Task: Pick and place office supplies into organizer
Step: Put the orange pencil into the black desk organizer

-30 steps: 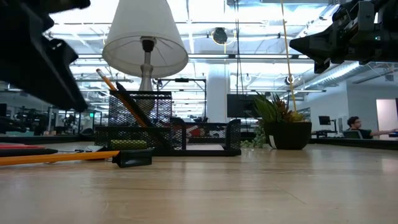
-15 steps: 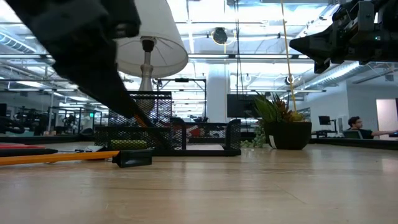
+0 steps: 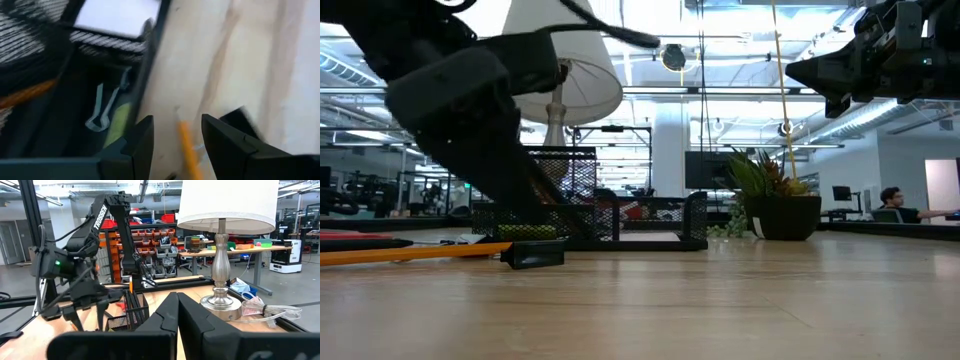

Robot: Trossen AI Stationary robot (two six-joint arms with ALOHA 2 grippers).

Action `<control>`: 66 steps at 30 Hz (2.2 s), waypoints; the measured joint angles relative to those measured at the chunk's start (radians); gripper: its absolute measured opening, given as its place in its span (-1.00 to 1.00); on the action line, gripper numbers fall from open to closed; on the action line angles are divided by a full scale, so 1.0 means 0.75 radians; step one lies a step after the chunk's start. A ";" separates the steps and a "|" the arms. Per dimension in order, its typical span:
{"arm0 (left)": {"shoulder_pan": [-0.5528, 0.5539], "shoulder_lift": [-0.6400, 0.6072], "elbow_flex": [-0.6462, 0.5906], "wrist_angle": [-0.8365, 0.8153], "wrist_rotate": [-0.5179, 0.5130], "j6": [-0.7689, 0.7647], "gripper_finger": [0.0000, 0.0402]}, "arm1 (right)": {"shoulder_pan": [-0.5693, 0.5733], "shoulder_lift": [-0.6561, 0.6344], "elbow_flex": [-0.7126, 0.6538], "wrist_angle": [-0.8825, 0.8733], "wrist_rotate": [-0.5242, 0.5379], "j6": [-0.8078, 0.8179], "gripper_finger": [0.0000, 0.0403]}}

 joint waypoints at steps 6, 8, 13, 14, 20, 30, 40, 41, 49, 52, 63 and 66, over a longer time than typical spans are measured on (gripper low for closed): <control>0.002 0.040 0.002 0.034 0.008 -0.003 -0.15 | 0.000 0.000 0.000 0.000 0.000 0.001 -1.00; 0.008 0.047 0.002 0.034 0.009 -0.006 -0.15 | 0.000 0.000 0.000 0.000 0.000 0.000 -1.00; 0.032 0.076 0.001 0.044 0.054 -0.010 -0.15 | 0.001 0.000 0.000 0.000 0.000 0.001 -1.00; 0.036 0.080 0.001 0.053 0.057 -0.010 -0.15 | 0.001 0.000 0.000 0.000 0.000 0.001 -1.00; 0.046 0.087 0.002 0.059 0.094 -0.013 -0.30 | 0.000 0.000 0.000 0.000 0.000 0.000 -1.00; 0.046 0.087 0.002 0.058 0.101 -0.014 -0.89 | 0.001 0.000 0.000 0.001 0.000 0.000 -1.00; 0.046 0.085 0.002 0.059 0.107 0.000 -0.75 | 0.000 0.000 0.000 0.000 0.000 0.001 -1.00; 0.046 0.085 0.002 0.061 0.107 0.002 -0.77 | 0.000 0.000 0.000 0.001 0.000 0.000 -1.00; 0.042 0.066 0.001 0.061 0.116 0.037 -0.88 | 0.001 0.000 0.000 0.001 0.000 0.000 -1.00; 0.032 0.032 0.001 0.062 0.115 0.039 -0.81 | 0.001 0.000 0.000 0.000 0.000 0.000 -1.00; -0.013 -0.164 0.001 0.071 0.059 0.162 -0.86 | 0.001 0.000 0.000 0.001 0.000 0.001 -1.00; -0.024 -0.241 0.001 0.079 0.028 0.209 -0.82 | 0.001 0.000 0.000 0.001 0.000 0.000 -1.00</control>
